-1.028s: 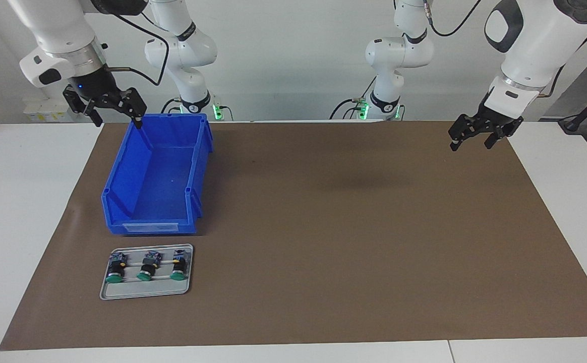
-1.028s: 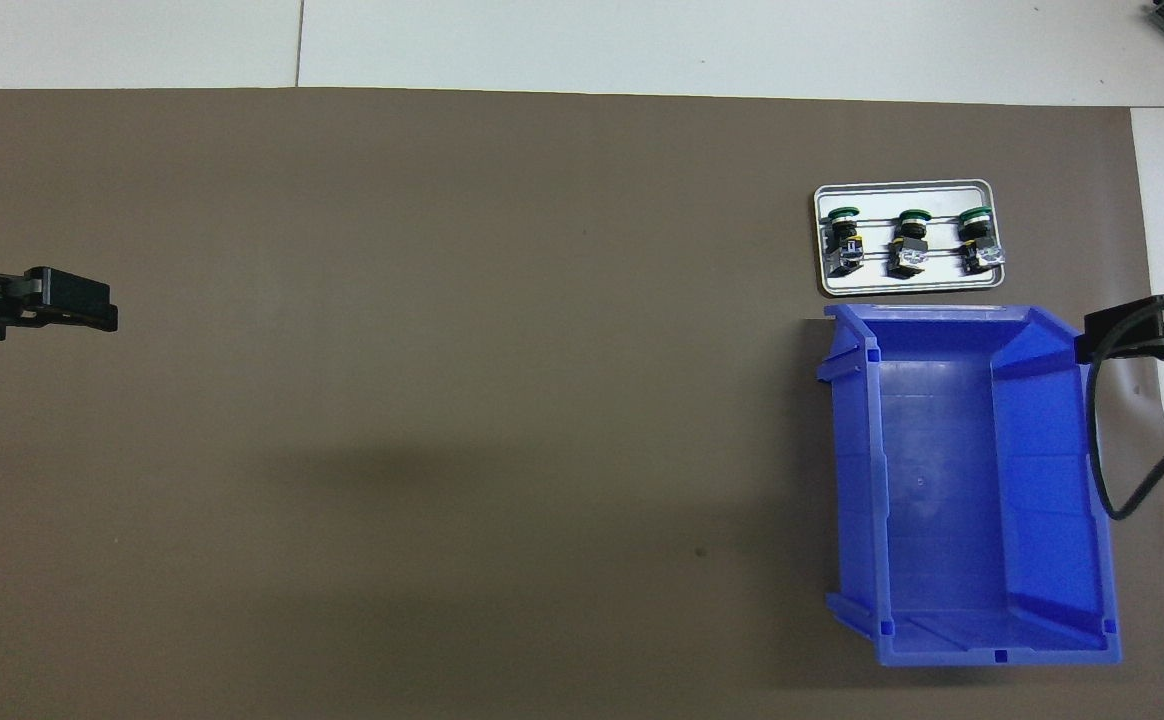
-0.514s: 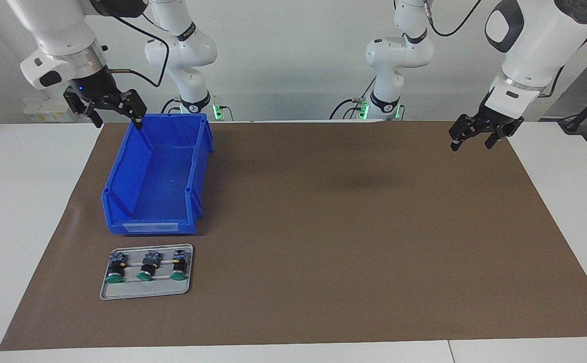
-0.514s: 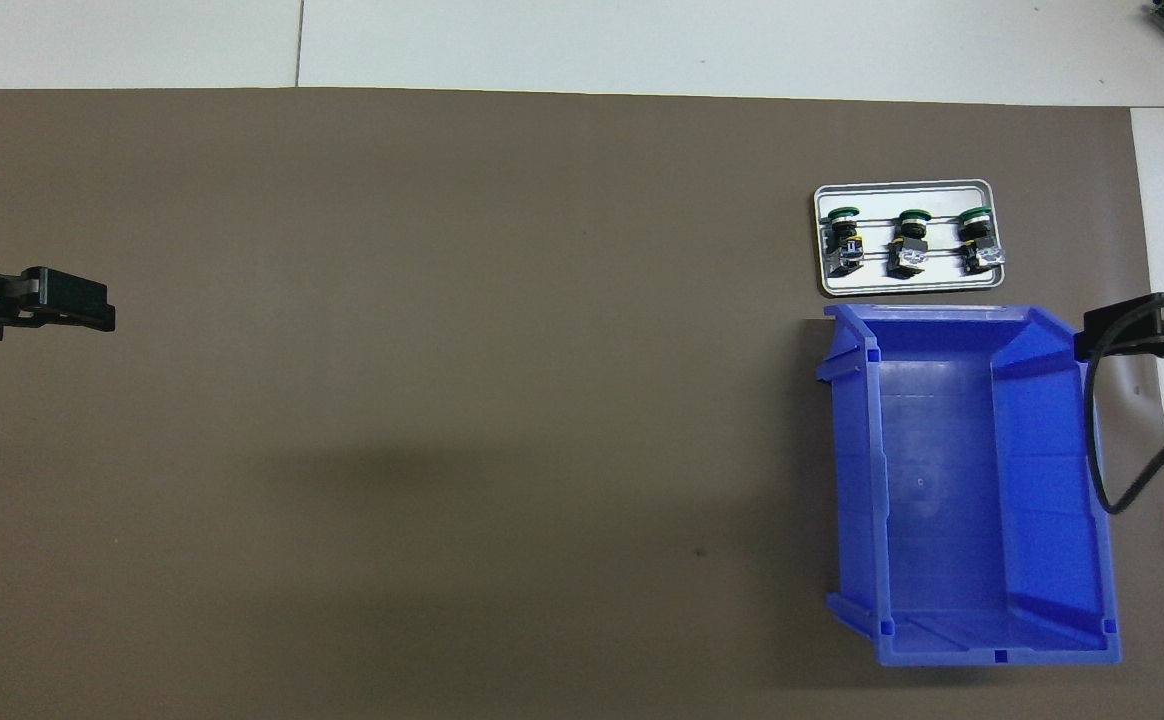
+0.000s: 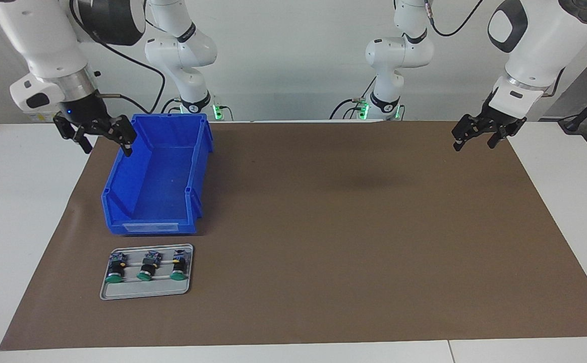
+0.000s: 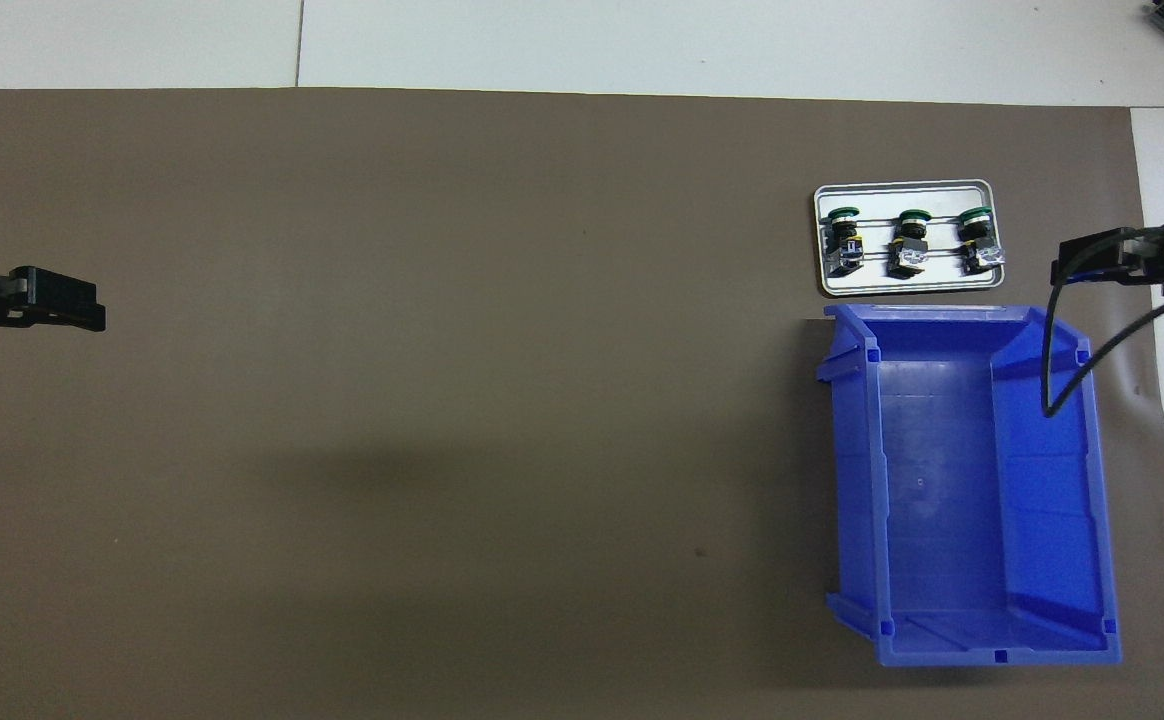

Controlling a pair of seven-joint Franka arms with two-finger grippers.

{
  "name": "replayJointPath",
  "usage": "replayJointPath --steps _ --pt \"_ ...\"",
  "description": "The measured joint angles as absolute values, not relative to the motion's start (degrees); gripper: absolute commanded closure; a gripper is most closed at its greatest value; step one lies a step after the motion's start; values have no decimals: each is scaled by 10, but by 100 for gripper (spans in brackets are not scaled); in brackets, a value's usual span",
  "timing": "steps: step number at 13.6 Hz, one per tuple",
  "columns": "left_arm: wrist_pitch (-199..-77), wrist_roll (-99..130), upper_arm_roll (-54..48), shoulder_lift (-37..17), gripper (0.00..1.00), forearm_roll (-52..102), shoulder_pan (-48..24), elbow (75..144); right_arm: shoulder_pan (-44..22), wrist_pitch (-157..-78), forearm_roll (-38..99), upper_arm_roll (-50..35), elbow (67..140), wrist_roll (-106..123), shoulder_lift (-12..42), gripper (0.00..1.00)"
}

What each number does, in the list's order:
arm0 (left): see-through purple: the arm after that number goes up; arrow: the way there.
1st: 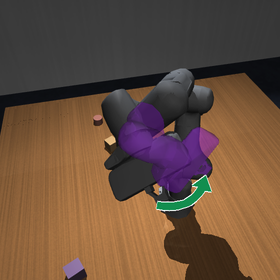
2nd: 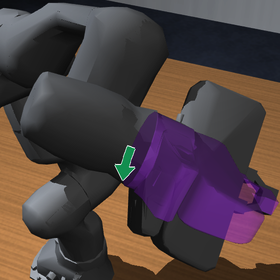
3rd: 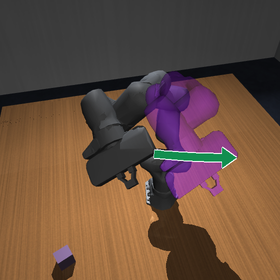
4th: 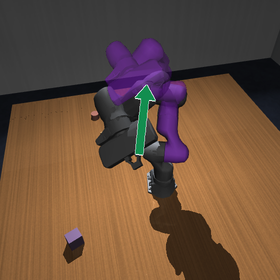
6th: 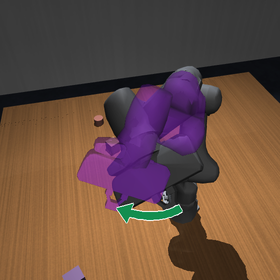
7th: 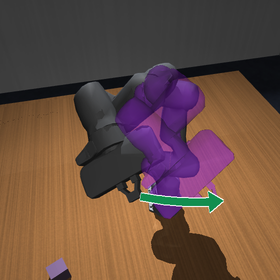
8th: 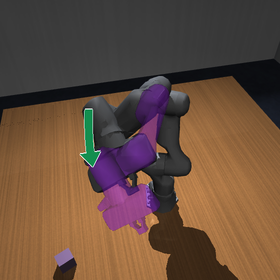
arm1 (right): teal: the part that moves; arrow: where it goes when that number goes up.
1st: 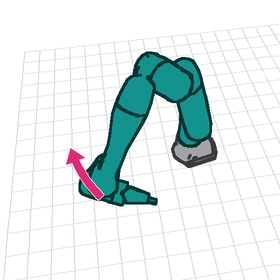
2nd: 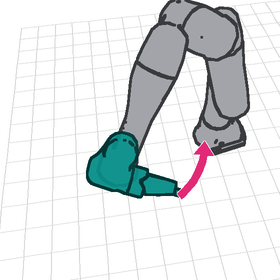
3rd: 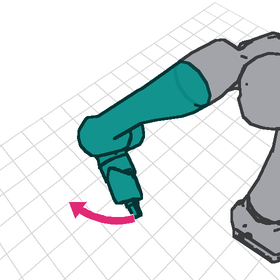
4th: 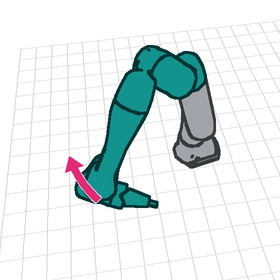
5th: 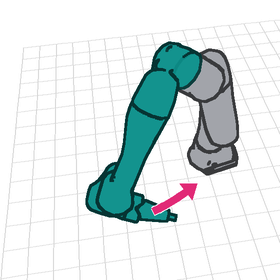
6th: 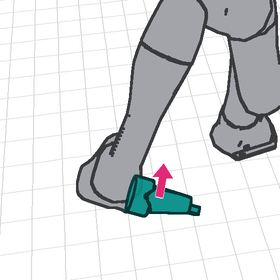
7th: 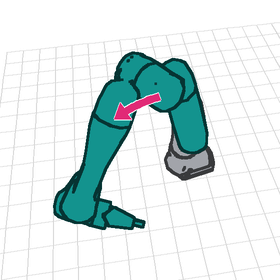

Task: Place and press button with both arms
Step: 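Reach the right gripper to the metal tray and grasp a green button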

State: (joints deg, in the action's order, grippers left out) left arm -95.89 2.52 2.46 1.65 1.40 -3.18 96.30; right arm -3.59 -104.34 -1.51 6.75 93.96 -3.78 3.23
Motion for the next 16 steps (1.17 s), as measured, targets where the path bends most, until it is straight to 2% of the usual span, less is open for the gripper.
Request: replayJointPath --steps 5,8,13,16 --pt "-961 25 23 17 0 14 -27 963 -31 -1223 -4 67 935 -25 178 0" --pt "-970 25 20 17 0 14 -27 963 -32 -1278 1 67 918 -18 245 0" --pt "-970 22 18 17 0 14 -27 963 -31 -1306 44 67 919 38 284 0" --pt "-963 17 17 17 0 14 -27 963 -31 -1351 53 67 941 50 303 0"
